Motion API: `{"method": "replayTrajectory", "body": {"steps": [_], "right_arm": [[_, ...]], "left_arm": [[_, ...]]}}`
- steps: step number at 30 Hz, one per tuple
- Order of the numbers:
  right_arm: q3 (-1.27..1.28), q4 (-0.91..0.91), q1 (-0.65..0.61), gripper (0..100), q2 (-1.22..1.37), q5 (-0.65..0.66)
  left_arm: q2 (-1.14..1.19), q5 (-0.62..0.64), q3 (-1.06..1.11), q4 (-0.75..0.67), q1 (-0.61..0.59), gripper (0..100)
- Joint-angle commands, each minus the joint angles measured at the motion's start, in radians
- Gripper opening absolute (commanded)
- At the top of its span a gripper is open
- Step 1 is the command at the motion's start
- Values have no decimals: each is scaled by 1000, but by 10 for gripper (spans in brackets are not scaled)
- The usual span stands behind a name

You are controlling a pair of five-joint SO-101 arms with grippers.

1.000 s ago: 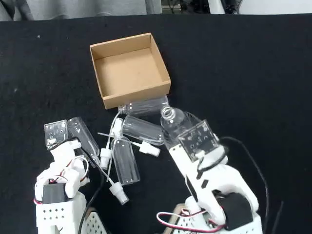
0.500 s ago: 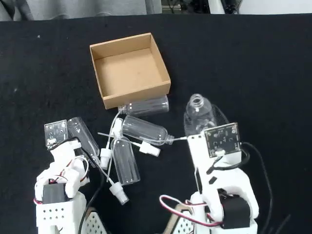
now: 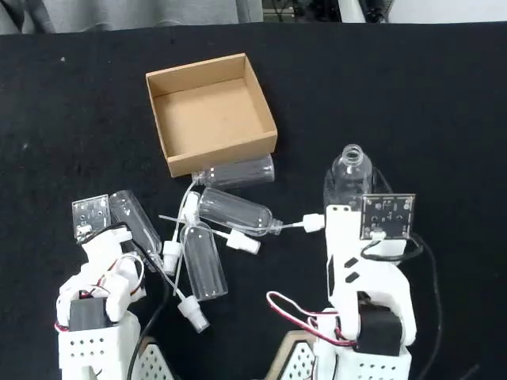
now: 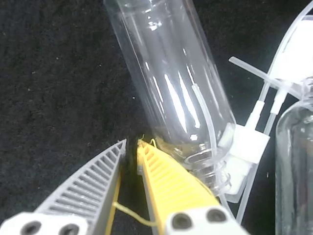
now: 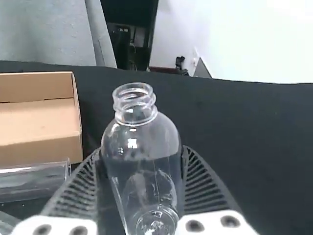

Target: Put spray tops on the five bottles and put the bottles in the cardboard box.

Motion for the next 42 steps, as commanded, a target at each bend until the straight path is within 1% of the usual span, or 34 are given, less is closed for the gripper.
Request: {"method": "replayTrajectory", "body": {"steps": [1, 11, 12, 17, 20, 22, 26, 32, 38, 42], "right_arm": [[-1, -38, 23, 11, -54, -11], [2, -38, 25, 11, -54, -11], [2, -38, 25, 11, -54, -11], [2, -37, 26, 11, -54, -11], [10, -38, 26, 11, -54, -11], [16, -40, 25, 11, -54, -11], [16, -40, 21, 11, -54, -11], [18, -40, 21, 11, -54, -11], [18, -40, 21, 12, -54, -11], [18, -40, 21, 12, -54, -11]], "left_arm": [[-14, -11, -99, 8, -8, 34], [-14, -20, -217, 6, -1, 34], [-14, -51, -237, 6, -1, 34], [-14, -304, -320, 6, 2, 34], [-14, -391, -352, 6, 2, 34], [-9, -425, -374, 8, 4, 59], [-5, -433, -390, 14, 4, 148], [-3, -434, -390, 9, 10, 156], [29, -433, -394, 15, 99, 155], [152, -431, -450, 15, 150, 154]]}}
